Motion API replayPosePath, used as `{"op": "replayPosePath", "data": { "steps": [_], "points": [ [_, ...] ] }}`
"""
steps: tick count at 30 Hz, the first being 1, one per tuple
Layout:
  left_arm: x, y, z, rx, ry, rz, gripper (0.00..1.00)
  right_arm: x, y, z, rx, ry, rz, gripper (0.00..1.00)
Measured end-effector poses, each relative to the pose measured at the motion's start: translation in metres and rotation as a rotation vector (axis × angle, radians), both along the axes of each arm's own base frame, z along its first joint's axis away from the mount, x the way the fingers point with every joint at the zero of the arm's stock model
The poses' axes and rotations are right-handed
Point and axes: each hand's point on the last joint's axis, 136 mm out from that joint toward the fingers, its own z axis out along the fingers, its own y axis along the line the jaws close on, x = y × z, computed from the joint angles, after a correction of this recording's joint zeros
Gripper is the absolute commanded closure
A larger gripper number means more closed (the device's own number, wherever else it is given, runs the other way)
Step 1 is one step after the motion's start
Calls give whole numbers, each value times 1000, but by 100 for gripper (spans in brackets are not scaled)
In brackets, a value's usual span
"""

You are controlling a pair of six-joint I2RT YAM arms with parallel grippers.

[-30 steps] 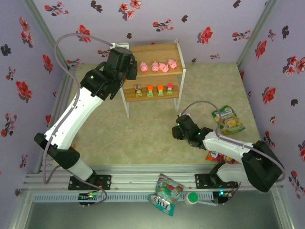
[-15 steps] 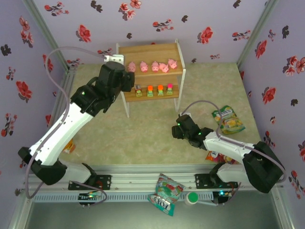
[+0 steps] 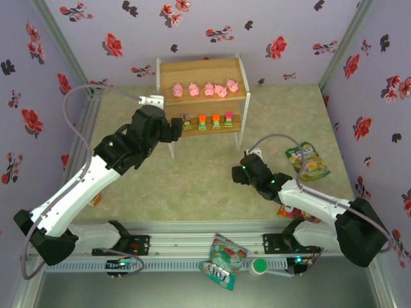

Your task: Place and organize the plastic toys onto the shelf

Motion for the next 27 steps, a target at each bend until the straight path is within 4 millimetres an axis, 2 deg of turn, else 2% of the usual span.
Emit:
{"op": "replayPosePath", "data": {
  "steps": [8, 16, 20, 24, 27],
  "points": [
    [-3, 2, -31, 27, 14, -10, 0, 1, -8, 8, 1, -40, -32, 1],
    [-5, 7, -58, 32, -6, -10, 0, 0, -17, 19, 10, -90, -60, 1],
    [-6, 20, -62, 27, -46, 19, 0, -1, -21, 21, 10, -108, -73, 1],
    [0, 42, -63, 37, -83, 91, 0, -1, -26, 25, 15, -127, -91, 1],
    [6, 57, -72, 62, -92, 144, 0, 0, -31, 26, 21, -135, -111, 1]
  ]
}}
